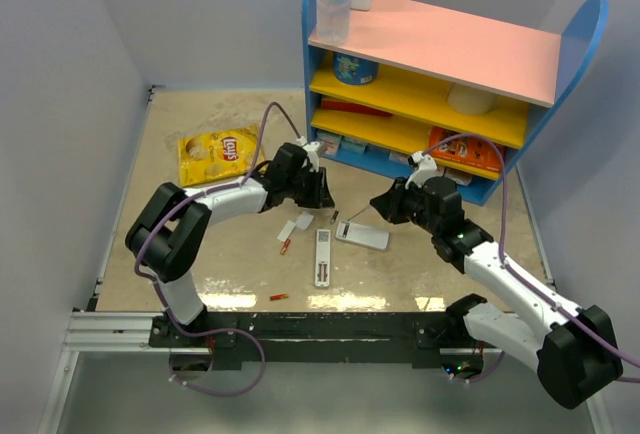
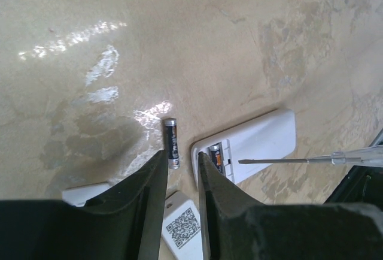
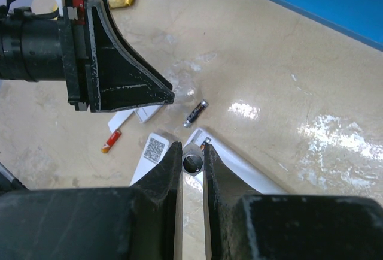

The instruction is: Unload the batteries from the remote control

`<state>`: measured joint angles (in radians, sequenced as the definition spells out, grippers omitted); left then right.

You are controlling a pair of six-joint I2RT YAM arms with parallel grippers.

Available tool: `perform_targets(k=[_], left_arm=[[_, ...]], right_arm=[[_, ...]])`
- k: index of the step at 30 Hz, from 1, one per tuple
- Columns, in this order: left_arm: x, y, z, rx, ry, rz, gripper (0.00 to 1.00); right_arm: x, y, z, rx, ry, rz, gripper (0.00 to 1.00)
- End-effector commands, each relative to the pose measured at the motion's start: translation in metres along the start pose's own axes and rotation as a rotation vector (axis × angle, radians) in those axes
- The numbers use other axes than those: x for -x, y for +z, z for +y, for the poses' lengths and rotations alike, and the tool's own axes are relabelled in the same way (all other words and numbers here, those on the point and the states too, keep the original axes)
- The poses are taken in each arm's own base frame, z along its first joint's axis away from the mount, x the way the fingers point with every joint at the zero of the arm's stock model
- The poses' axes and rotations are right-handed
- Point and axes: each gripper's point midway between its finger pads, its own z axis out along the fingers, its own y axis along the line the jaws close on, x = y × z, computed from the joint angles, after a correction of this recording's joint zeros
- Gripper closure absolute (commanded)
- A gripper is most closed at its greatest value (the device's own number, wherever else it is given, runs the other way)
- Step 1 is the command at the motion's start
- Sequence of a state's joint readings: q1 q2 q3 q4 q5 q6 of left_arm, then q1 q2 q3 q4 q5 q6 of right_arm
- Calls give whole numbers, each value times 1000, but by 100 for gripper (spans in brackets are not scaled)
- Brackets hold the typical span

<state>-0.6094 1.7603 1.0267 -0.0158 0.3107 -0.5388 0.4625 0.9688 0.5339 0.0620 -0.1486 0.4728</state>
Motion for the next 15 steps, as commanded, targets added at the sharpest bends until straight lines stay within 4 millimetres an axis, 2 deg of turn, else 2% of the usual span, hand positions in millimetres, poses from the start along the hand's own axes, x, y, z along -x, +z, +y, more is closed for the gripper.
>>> perform_targets(k=[1, 6, 15], left_arm=[[4, 10, -27, -97, 59, -1, 68], [-5, 16, -36, -143, 44, 22, 68], [-18, 22, -34, -154, 22, 47, 69]], right_arm=[[-2, -4, -4, -32, -50, 55, 100], [-3, -3, 2, 1, -75, 82, 100], [0, 2, 7, 23, -93, 77, 100]])
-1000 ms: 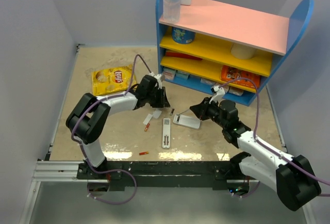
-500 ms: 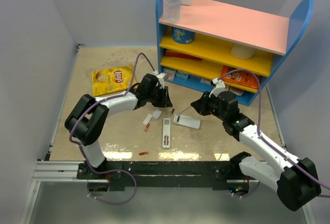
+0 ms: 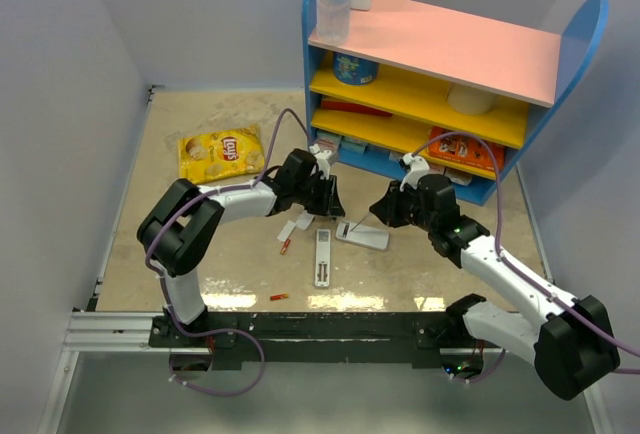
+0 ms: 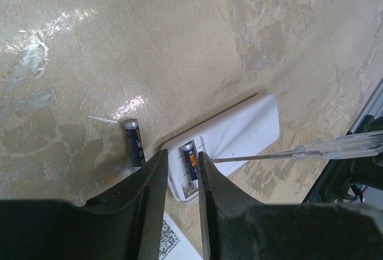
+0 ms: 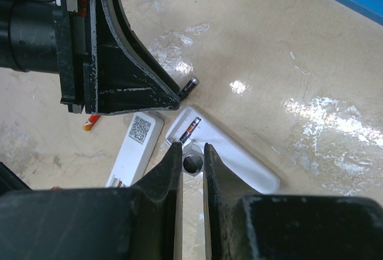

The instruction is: Unload the batteries from the remote control

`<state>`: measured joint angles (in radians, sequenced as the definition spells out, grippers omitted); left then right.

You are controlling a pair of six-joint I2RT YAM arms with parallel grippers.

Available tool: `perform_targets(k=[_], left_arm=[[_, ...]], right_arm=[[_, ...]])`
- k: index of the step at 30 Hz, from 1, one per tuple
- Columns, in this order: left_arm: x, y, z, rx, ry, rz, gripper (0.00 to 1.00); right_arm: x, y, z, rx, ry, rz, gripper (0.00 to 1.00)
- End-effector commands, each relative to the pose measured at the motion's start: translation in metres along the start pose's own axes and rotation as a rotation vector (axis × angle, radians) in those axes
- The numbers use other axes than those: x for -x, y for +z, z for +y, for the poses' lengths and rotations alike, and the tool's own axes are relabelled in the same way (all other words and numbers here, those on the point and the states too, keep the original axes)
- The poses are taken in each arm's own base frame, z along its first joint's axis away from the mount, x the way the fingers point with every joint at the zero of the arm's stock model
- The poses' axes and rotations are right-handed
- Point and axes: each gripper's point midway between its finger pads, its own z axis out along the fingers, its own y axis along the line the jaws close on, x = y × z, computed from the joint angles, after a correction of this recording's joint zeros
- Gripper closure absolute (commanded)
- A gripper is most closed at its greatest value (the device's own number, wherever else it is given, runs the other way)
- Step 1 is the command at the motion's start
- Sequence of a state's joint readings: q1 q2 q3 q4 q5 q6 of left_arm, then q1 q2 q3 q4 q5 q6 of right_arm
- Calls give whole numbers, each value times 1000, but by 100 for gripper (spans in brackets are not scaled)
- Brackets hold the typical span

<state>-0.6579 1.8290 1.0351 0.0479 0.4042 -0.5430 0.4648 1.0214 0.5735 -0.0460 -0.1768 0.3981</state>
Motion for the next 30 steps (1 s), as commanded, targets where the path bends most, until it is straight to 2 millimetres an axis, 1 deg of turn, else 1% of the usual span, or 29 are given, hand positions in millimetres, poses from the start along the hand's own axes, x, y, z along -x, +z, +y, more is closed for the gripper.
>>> perform_targets(k=[1, 9, 18, 22, 26, 30], left_arm=[[4, 4, -9, -46, -2, -21, 69], [2, 6, -7, -41, -14, -21, 69], [1, 4, -7, -34, -11, -15, 69], [1, 4, -5, -25, -13, -12, 69], [1, 3, -3, -12, -10, -13, 69], [-1, 2, -3, -10, -11, -9, 69]], right_arm=[[22, -3, 14, 43, -42, -47, 100], [28, 2, 18, 45, -37, -56, 100], [26, 9, 26, 40, -51, -41, 100], [19, 11, 21, 5, -69, -14, 100], [10, 8, 13, -42, -93, 27, 100], [7, 4, 7, -75, -113, 42, 100]])
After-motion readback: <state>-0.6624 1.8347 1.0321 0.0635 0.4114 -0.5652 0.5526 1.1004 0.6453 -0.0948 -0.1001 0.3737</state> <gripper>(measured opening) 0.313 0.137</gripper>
